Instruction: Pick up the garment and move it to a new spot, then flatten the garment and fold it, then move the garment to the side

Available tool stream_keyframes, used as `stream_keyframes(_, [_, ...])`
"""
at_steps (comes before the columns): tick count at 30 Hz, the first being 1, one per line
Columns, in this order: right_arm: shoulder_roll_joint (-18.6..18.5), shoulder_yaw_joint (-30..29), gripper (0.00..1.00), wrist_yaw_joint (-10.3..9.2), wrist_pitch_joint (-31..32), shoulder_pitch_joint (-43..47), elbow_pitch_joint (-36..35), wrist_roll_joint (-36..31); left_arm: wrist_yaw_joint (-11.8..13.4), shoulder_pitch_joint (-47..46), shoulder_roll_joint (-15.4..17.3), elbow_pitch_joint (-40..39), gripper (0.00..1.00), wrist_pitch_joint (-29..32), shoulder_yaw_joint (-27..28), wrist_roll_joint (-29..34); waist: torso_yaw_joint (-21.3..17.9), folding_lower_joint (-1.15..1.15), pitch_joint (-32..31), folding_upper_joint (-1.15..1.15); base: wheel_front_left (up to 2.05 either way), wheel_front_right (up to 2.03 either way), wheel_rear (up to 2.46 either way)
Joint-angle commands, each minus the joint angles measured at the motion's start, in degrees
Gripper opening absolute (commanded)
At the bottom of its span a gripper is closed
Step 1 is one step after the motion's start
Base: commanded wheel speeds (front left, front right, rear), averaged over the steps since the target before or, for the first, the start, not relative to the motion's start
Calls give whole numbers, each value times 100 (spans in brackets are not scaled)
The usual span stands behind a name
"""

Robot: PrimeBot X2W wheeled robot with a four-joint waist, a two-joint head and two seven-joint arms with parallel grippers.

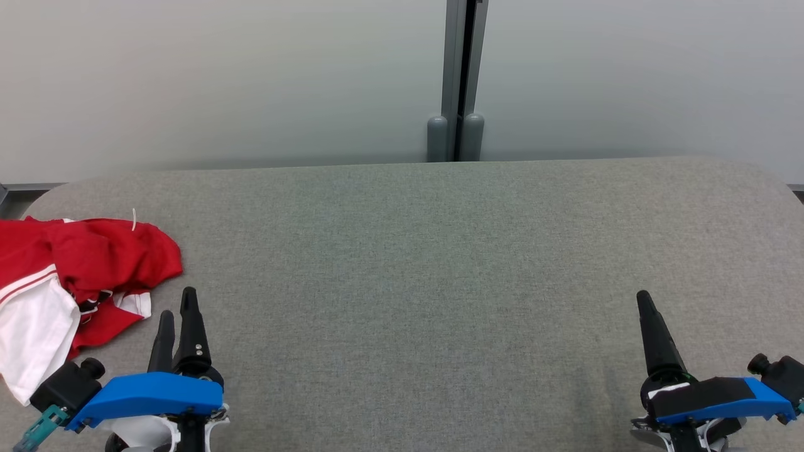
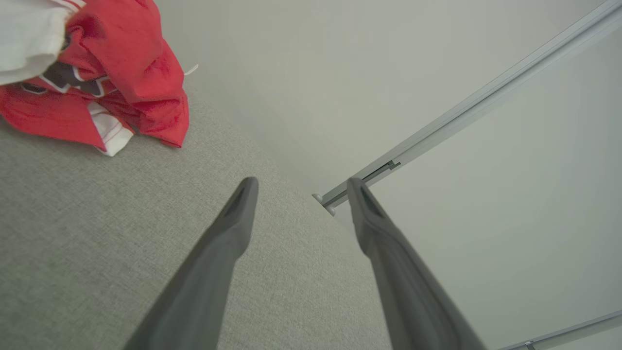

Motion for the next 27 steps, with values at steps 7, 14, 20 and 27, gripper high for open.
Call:
stream_keyframes(7, [-46,65,100,18,-173,-126,-46,-677,75,-155,35,-18,100,-176,-81,729,15,0,4,0,0,0,0])
stream_keyframes(14, [-51,100,100,19,-301,-132,12,-1207,108,-176,36,26,100,-303,-126,1248,21,0,11,0,0,0,0])
stream_keyframes(20, [-55,110,100,21,-399,-153,60,-1584,145,-208,36,44,100,-403,-184,1657,30,0,29,0,0,0,0])
stream_keyframes(27, [-59,142,100,22,-509,-166,96,-2016,171,-225,37,85,100,-513,-211,2145,46,0,39,0,0,0,0])
